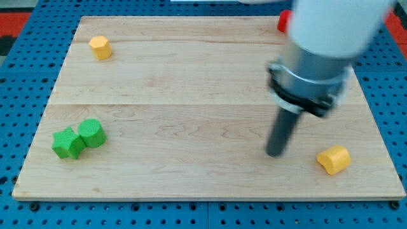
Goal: Move the yellow hexagon to the center of the board
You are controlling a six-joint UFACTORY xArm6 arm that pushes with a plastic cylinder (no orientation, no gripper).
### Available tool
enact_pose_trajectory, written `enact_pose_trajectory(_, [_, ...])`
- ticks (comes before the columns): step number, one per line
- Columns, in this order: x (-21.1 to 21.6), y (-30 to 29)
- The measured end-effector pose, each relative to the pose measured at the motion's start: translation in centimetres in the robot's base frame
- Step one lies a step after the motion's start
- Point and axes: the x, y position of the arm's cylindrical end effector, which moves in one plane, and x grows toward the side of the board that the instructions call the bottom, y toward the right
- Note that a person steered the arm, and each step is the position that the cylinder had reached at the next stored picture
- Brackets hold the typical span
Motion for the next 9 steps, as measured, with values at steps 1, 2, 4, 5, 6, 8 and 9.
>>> enact_pose_trajectory(1, [-8.9,-6.2])
enact_pose_trajectory(2, [-17.5,-11.0])
enact_pose_trajectory(4, [-29.0,-23.7])
enact_pose_trajectory(5, [-28.7,-31.0])
enact_pose_trajectory(6, [-24.3,-30.9])
enact_pose_trajectory(8, [-18.2,-29.6])
enact_pose_trajectory(9, [-14.8,-27.9])
